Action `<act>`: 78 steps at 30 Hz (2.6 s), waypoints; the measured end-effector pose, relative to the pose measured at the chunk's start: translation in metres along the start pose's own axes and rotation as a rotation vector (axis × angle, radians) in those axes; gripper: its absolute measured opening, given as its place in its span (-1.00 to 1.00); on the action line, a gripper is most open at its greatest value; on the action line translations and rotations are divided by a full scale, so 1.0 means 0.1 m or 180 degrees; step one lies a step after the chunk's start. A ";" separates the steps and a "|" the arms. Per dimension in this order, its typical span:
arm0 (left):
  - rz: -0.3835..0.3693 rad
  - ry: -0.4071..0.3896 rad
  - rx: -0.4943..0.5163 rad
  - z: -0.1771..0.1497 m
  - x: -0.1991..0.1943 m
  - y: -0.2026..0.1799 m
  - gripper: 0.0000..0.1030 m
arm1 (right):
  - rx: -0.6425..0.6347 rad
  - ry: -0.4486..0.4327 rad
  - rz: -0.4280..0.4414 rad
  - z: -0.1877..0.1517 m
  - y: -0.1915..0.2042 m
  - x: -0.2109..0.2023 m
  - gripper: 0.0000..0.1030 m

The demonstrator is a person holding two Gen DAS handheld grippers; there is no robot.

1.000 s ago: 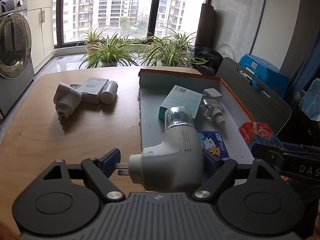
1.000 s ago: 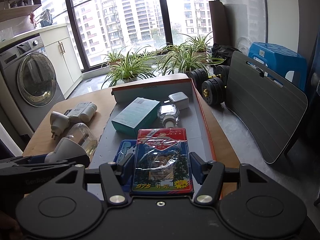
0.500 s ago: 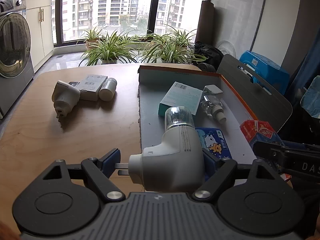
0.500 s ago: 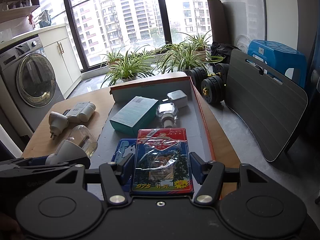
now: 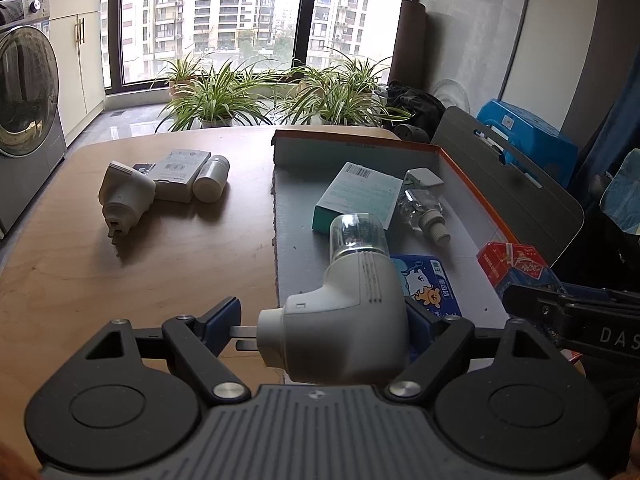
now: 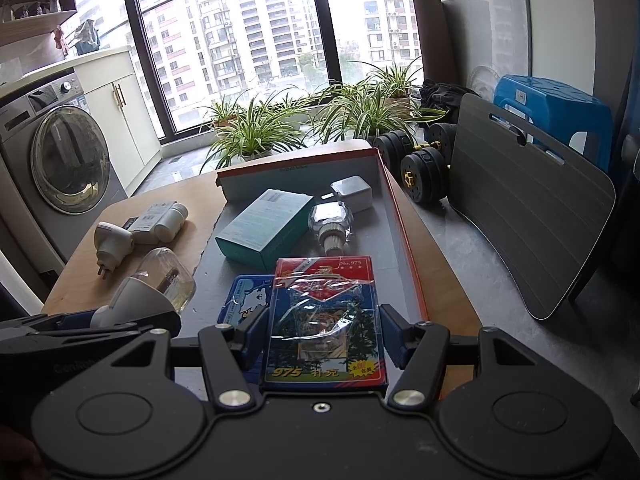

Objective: Organize rigid objects
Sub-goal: 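Lower the white adapter and card packet into the tray with both tools, then open both tools to release the adapter and packet in the tray, then withdraw both tools from the tray toward the table items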

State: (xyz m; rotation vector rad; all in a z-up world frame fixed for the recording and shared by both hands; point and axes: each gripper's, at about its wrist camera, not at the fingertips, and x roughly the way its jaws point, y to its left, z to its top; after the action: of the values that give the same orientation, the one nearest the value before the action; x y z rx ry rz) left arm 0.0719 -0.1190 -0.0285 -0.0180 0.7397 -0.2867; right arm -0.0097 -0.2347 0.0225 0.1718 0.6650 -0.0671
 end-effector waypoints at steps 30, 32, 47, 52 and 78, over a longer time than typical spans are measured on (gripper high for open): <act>0.0043 0.0106 0.0073 0.00 0.14 -0.04 0.68 | 0.0055 0.0025 -0.0023 -0.07 -0.03 0.05 0.39; 0.0038 0.0140 0.0092 0.00 0.18 -0.07 0.68 | 0.0071 0.0023 -0.0022 -0.07 -0.05 0.04 0.39; -0.0149 0.0164 0.0051 0.04 0.26 -0.16 0.58 | 0.0060 0.0069 -0.0101 -0.02 -0.09 0.08 0.44; -0.0118 0.0059 0.0028 0.10 0.14 -0.11 0.59 | 0.0048 0.0014 -0.0081 0.04 -0.09 0.04 0.48; 0.0526 -0.0267 -0.0444 0.32 -0.31 0.85 0.78 | -0.0396 -0.0054 0.0396 0.42 0.77 0.07 0.57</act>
State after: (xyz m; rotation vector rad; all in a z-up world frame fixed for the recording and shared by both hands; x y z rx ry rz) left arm 0.0928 -0.0323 0.0058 -0.0998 0.6722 -0.0758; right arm 0.0302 -0.1663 0.0611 0.0923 0.6383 0.0920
